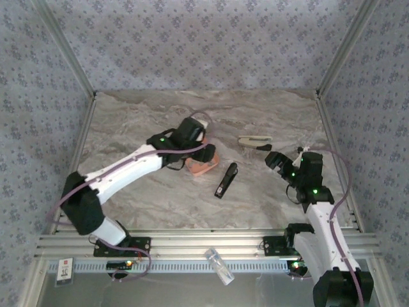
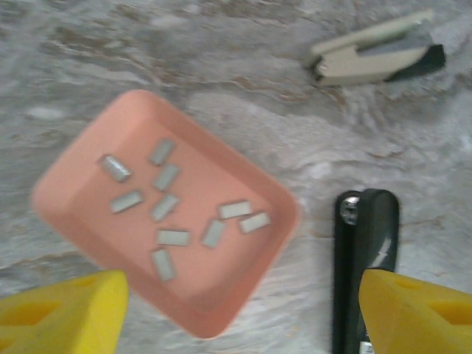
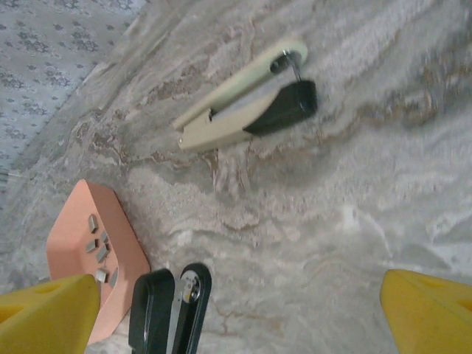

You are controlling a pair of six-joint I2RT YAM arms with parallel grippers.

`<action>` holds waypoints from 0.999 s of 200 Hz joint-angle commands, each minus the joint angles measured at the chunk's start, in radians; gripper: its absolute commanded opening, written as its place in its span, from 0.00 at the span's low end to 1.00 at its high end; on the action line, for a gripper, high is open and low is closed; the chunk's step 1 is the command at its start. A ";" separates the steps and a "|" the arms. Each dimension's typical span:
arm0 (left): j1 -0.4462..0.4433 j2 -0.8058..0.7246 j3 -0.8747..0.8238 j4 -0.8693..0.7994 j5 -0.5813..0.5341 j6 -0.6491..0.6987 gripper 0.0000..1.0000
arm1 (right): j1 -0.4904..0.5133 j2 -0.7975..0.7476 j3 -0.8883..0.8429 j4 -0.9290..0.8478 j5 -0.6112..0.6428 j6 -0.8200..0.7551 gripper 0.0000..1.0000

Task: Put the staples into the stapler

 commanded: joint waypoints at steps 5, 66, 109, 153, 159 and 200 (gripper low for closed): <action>-0.066 0.110 0.137 -0.177 0.006 -0.068 0.82 | 0.008 -0.028 -0.020 -0.085 -0.016 0.110 1.00; -0.122 0.369 0.380 -0.273 0.098 -0.129 0.78 | 0.015 -0.029 -0.033 -0.094 0.011 0.142 1.00; -0.139 0.552 0.563 -0.370 0.112 -0.141 0.75 | 0.018 -0.029 -0.030 -0.096 0.002 0.141 1.00; -0.145 0.663 0.674 -0.401 0.077 -0.133 0.76 | 0.019 -0.031 -0.030 -0.102 -0.006 0.142 1.00; -0.146 0.673 0.682 -0.402 0.074 -0.130 0.76 | 0.021 -0.031 -0.030 -0.102 -0.006 0.142 1.00; -0.145 0.736 0.723 -0.402 0.061 -0.111 0.71 | 0.023 -0.031 -0.028 -0.102 -0.010 0.139 1.00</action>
